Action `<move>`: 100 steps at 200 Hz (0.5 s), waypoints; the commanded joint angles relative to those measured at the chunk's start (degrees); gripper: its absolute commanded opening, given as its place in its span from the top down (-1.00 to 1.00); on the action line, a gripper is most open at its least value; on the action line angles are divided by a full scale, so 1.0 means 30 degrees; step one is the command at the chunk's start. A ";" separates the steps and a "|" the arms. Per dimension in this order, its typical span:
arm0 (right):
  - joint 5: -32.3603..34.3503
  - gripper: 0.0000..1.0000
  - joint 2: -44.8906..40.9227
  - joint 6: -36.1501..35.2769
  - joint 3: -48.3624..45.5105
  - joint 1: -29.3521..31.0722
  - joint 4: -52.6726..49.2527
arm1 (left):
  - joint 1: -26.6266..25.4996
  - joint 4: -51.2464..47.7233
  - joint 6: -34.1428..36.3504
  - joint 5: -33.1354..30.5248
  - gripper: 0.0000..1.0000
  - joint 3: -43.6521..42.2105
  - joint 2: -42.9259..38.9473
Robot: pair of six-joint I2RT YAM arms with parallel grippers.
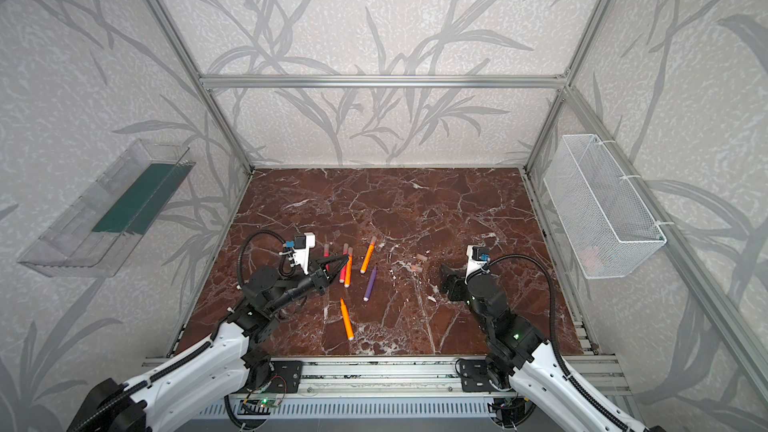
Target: Insert the pens into the pen caps
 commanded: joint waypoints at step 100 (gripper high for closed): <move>-0.3887 -0.64 0.2834 0.0637 -0.0679 0.0091 0.3098 | 0.0054 0.0713 -0.1992 0.1729 1.00 -0.0194 -0.1280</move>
